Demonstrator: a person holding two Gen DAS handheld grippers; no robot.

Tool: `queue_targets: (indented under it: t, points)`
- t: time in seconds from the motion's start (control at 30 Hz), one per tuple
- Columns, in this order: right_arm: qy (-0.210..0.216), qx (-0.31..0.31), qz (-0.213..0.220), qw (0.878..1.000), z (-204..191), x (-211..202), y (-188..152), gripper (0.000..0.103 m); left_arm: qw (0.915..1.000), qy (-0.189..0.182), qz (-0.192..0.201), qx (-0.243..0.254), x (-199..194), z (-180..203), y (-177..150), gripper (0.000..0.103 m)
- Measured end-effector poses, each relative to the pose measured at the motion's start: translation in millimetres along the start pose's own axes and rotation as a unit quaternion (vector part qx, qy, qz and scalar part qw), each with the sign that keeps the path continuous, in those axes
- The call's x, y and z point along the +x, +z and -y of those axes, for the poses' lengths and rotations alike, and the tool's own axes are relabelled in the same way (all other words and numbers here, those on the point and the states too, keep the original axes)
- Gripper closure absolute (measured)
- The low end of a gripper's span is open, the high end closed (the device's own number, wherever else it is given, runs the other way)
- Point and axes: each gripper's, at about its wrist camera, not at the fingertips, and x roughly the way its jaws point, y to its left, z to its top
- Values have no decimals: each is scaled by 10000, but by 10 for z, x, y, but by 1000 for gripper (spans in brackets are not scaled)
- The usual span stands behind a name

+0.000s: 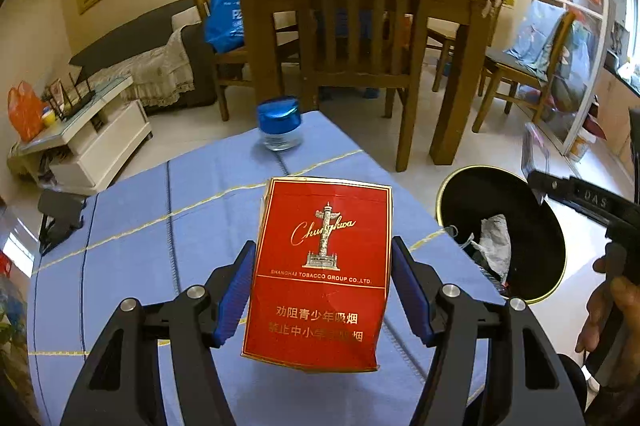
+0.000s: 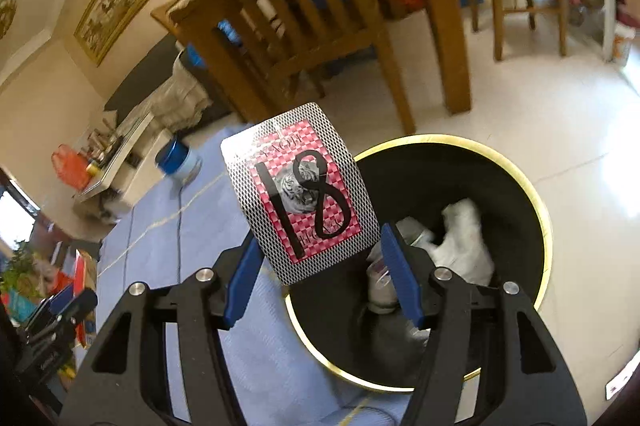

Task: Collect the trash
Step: 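Drop the card into the bin with right tool while left tool drops the cigarette box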

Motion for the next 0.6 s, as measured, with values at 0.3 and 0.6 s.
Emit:
queue_targets:
  t: [0.3, 0.6]
  points:
    - [-997, 255, -213, 9945, 271, 352, -129, 15, 9995, 0, 8, 322, 88, 315, 71, 39]
    - [-919, 817, 963, 9877, 482, -100, -77, 6, 9978, -144, -99, 646, 289, 736, 162, 39]
